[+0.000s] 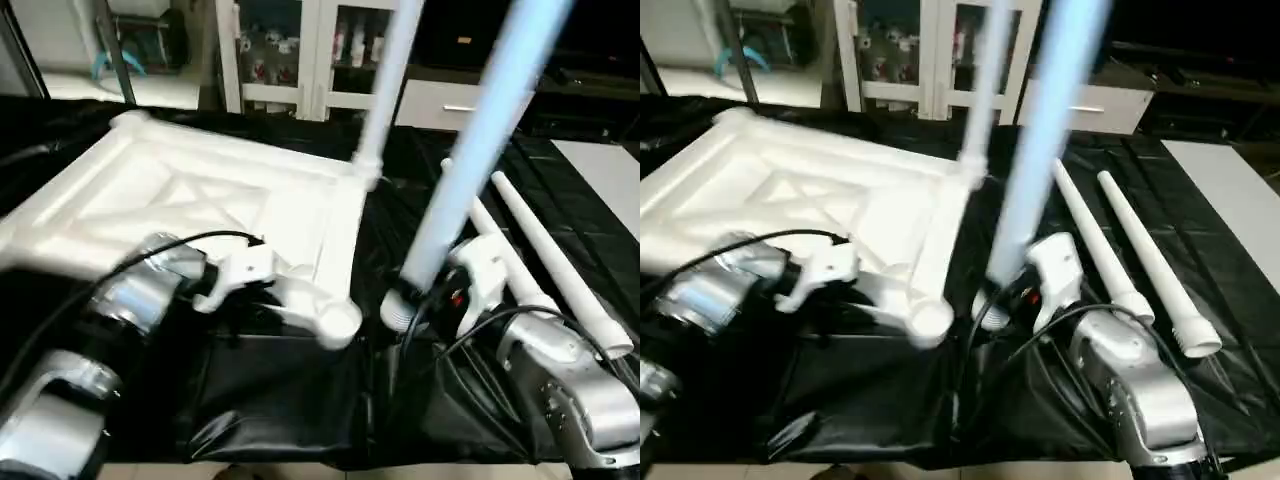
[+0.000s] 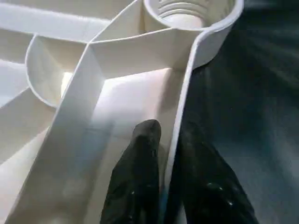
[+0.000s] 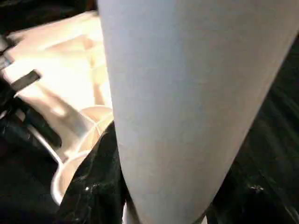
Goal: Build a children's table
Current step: Move to table, then insert table leg to table base
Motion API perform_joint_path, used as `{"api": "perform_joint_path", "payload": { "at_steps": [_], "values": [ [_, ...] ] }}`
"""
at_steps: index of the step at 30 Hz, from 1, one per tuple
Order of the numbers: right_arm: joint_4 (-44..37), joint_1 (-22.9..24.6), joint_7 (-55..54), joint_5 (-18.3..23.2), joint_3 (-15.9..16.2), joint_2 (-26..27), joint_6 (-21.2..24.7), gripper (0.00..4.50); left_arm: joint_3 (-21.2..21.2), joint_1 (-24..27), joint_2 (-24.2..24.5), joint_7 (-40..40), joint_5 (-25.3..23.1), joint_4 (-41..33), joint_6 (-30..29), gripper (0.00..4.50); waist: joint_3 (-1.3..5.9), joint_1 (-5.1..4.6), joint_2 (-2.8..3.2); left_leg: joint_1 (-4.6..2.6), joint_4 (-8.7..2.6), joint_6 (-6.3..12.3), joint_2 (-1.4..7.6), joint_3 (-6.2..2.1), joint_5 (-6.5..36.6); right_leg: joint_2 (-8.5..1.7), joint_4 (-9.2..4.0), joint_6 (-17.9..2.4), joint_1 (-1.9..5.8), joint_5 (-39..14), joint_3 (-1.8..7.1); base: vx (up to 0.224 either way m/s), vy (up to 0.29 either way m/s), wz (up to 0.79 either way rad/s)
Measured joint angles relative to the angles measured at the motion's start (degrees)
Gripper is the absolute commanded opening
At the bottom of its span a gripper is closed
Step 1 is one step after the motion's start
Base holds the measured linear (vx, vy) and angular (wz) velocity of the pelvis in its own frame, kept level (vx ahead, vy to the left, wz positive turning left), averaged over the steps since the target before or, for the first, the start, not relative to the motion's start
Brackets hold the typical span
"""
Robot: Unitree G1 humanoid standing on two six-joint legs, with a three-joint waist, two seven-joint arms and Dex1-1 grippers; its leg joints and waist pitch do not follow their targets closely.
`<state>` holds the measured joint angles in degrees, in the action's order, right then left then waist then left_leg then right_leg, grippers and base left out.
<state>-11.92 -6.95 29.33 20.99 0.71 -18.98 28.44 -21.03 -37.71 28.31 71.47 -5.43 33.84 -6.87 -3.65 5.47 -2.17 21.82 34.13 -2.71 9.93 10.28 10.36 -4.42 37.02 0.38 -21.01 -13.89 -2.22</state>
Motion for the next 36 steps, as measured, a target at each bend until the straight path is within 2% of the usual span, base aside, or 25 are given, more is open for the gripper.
{"api": "perform_joint_path", "payload": {
  "at_steps": [4, 7, 11, 16, 20, 24, 32, 36],
  "values": [
    [1.42, -0.22, -3.33, 1.97, -1.91, 2.91, 2.28, 1.86, 2.41, 2.44, -3.08, -8.18, -0.51, -5.01, -7.97, 0.33, 0.08, -0.88, 0.25, -0.22, -0.09, 0.0, 0.01, -0.01, 0.0, 0.0, 0.01, 0.0, -0.01, 0.0, 0.0, 0.0, 0.0, 0.0],
    [1.43, -0.71, -4.43, 2.56, -2.5, 3.53, 3.93, 1.86, 3.77, 4.97, -3.96, -11.03, -0.52, -9.43, -11.27, 0.19, 0.08, -1.4, 0.27, -0.4, -0.24, -0.01, 0.01, -0.01, 0.0, 0.0, -0.07, 0.01, -0.02, 0.0, 0.01, 0.0, 0.0, 0.0],
    [1.43, -2.11, -4.93, 3.46, -2.71, 3.76, 5.32, 1.86, 4.34, 8.33, -4.83, -12.56, 0.23, -14.59, -11.15, 0.02, 0.08, -1.2, 0.3, -0.4, -0.44, -0.01, 0.01, 0.0, 0.0, 0.0, -0.28, 0.06, -0.04, -0.04, -0.03, 0.0, 0.0, 0.0],
    [2.17, -5.28, -4.8, 4.16, -2.73, 3.75, 6.67, 1.86, 3.46, 10.95, -5.2, -13.01, 0.17, -19.68, -11.71, 0.02, -0.01, -1.01, 0.45, -0.28, -0.5, 0.01, 0.0, 0.14, 0.0, 0.01, -0.66, 0.06, -0.03, -0.04, 0.03, 0.0, 0.0, 0.0],
    [3.9, -8.86, -2.22, 4.15, -1.91, 2.94, 6.71, 1.86, 2.63, 11.26, -5.23, -13.11, -0.05, -20.58, -9.99, 0.02, -0.01, -0.46, 0.45, 0.04, -0.52, 0.08, 0.0, 0.15, 0.03, 0.01, -0.89, 0.06, -0.17, -0.04, -0.02, 0.0, 0.0, 0.0],
    [5.35, -11.2, 1.08, 4.13, 0.29, 2.06, 7.03, 1.86, 2.34, 11.27, -5.32, -13.16, -0.6, -20.96, -9.31, 0.02, -0.02, -0.17, 0.45, 0.29, -0.52, 0.23, 0.0, 0.17, -0.04, 0.01, -0.89, 0.06, -0.39, -0.04, -0.04, 0.0, 0.0, 0.0],
    [12.16, -15.13, 10.04, 3.1, 4.22, -0.83, 5.32, 1.86, 1.74, 10.88, -4.08, -12.31, -0.89, -21.89, -10.72, 0.0, -0.34, -0.45, -0.1, 0.28, -0.51, 0.2, 0.03, 0.21, -0.04, 0.0, -0.86, 0.07, -0.4, -0.01, -0.03, 0.0, 0.0, 0.0],
    [15.55, -17.39, 12.0, 3.0, 4.57, -0.63, 3.92, 1.86, 1.41, 10.45, -3.25, -10.68, -0.85, -22.48, -11.01, 0.0, -0.46, -0.55, -0.3, 0.38, -0.56, 0.21, 0.03, 0.29, -0.04, 0.0, -0.87, 0.07, -0.56, -0.01, 0.02, 0.0, 0.0, 0.0]
  ]
}}
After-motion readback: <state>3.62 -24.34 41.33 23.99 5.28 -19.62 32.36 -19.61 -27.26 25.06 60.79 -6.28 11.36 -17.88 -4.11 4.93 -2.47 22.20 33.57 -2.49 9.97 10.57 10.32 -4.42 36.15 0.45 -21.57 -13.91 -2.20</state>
